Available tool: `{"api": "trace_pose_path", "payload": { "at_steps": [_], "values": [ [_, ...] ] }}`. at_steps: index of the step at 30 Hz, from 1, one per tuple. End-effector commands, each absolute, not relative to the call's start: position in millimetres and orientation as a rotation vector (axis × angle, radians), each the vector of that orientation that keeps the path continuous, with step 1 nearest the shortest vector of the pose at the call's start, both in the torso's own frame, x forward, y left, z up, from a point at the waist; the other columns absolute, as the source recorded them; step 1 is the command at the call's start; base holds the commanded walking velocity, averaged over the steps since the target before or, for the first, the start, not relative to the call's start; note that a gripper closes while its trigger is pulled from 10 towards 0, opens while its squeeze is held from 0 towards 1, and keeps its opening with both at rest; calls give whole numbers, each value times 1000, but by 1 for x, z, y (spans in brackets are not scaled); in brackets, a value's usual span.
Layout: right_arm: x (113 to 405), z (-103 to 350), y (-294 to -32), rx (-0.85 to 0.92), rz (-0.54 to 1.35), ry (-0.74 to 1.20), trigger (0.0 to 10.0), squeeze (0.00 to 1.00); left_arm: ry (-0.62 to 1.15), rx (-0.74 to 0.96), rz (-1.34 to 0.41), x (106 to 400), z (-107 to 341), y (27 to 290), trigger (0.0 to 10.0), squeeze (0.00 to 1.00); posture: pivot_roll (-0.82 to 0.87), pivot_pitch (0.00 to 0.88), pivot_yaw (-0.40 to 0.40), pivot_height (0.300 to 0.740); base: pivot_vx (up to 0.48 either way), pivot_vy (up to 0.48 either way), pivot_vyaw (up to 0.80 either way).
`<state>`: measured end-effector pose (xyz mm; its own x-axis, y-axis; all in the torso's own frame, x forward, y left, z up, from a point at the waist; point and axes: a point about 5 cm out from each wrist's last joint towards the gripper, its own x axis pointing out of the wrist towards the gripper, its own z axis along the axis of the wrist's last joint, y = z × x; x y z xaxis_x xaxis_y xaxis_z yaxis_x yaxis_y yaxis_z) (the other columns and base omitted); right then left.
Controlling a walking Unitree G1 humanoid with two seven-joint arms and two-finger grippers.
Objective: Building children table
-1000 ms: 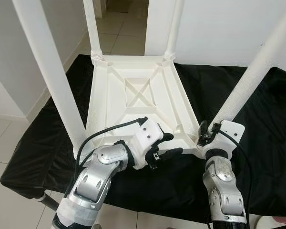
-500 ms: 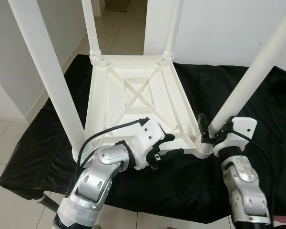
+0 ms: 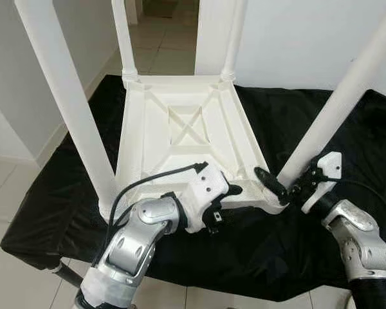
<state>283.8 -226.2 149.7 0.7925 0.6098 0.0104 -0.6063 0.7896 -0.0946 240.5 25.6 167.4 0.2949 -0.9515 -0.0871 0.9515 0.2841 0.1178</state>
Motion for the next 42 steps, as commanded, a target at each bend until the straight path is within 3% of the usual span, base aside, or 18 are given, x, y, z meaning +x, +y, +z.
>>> {"api": "trace_pose_path", "payload": {
  "at_steps": [1, 7, 8, 9, 11, 12, 22, 26, 27, 35, 38, 42],
  "values": [
    [287, 148, -230, -128, 686, -32, 10000, 0, -6, 156, -1212, 242, 170, 26, 10000, 0, -65, 0, 3, 740, 0, 0, 0],
    [296, 145, -243, -155, 737, 26, 10000, 0, 2, 153, -1211, 242, 170, 28, 10000, 0, -61, 0, 8, 740, 0, 0, 0],
    [298, 148, -248, -178, 750, 32, 7333, 0, 7, 150, -1211, 241, 169, 29, 10000, 0, -62, 0, 12, 740, 0, 0, 0],
    [300, 151, -250, -183, 763, 33, 4039, 0, 9, 148, -1211, 241, 169, 29, 10000, 0, -63, 0, 13, 740, 0, 0, 0],
    [302, 153, -252, -185, 771, 32, 4039, 0, 11, 147, -1211, 240, 169, 30, 10000, 0, -63, 0, 13, 740, 0, 0, 0],
    [303, 156, -253, -179, 776, 30, 0, 0, 12, 147, -1212, 240, 169, 30, 10000, 0, -62, 0, 12, 740, 0, 0, 0],
    [295, 144, -246, -123, 859, 58, 0, 0, 14, 146, -1209, 241, 169, 29, 10000, 0, -64, 0, 10, 740, 0, 0, 0],
    [291, 144, -248, -127, 809, 48, 275, 0, 17, 142, -1211, 242, 168, 29, 10000, 0, -77, 0, 15, 740, 0, 0, 0],
    [290, 145, -249, -122, 787, 47, 10000, 0, 18, 142, -1213, 242, 168, 29, 10000, 0, -80, 0, 15, 740, 0, 0, 0],
    [281, 151, -234, -127, 715, 5, 10000, 0, 17, 168, -1198, 247, 166, 33, 10000, 0, -101, 0, 16, 740, 0, 0, 0],
    [279, 146, -224, -163, 528, 14, 10000, 0, 19, 176, -1180, 252, 167, 38, 10000, 0, -105, 0, 10, 740, 0, 0, 0],
    [273, 140, -220, -131, 429, 32, 10000, 0, 31, 163, -1175, 252, 166, 38, 10000, 0, -105, 0, 13, 740, 0, 0, 0]
  ]
}}
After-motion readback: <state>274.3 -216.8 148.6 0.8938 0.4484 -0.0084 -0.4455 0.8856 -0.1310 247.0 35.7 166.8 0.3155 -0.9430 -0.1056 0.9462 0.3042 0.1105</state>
